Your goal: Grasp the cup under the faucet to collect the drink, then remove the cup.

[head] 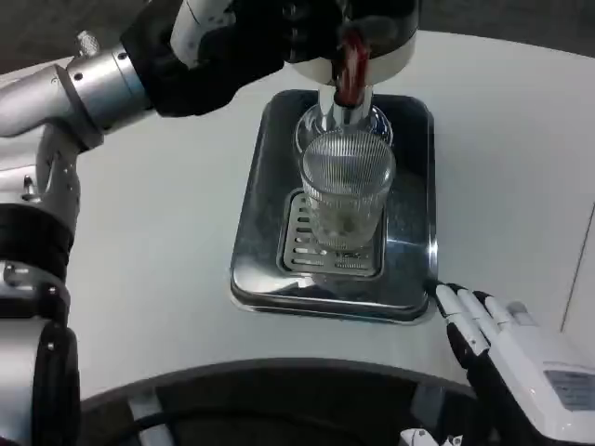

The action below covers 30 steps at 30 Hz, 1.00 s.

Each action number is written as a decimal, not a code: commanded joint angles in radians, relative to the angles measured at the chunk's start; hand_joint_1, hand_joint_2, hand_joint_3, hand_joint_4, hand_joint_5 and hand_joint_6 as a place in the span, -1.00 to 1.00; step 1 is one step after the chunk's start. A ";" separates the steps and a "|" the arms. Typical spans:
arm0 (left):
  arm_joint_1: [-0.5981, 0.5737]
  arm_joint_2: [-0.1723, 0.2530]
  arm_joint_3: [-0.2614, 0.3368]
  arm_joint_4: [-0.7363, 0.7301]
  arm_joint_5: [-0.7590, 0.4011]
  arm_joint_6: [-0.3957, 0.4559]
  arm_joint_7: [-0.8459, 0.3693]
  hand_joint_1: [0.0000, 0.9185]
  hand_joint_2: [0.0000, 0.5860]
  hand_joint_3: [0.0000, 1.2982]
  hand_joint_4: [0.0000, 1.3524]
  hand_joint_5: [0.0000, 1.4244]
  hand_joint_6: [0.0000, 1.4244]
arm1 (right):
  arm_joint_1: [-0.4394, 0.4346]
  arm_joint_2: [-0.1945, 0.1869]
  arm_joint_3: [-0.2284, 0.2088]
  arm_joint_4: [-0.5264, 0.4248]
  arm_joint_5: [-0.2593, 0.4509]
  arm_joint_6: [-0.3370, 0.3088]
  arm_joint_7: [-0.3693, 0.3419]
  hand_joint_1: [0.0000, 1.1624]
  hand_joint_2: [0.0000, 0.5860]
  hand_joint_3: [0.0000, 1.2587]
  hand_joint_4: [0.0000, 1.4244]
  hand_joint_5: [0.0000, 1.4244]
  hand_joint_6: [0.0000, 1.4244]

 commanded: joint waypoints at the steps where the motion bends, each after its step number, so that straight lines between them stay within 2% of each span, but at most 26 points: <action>1: -0.030 0.003 -0.014 0.012 0.042 -0.054 -0.032 -1.00 -0.85 -0.82 -0.95 -0.83 -0.83 | -0.042 0.002 -0.020 0.020 0.019 0.010 -0.012 -0.12 0.10 -1.00 -1.00 -1.00 -1.00; 11: -0.002 0.020 -0.042 0.022 0.100 -0.160 -0.069 -1.00 -0.84 -0.81 -0.91 -0.81 -0.83 | -0.176 -0.011 -0.079 0.080 0.118 0.036 -0.010 -0.11 0.10 -1.00 -1.00 -1.00 -1.00; 30: 0.077 0.060 -0.135 0.050 0.154 -0.354 -0.094 -1.00 -0.83 -0.79 -0.88 -0.79 -0.83 | -0.279 -0.059 -0.110 0.162 0.284 0.091 -0.002 -0.10 0.08 -1.00 -1.00 -1.00 -1.00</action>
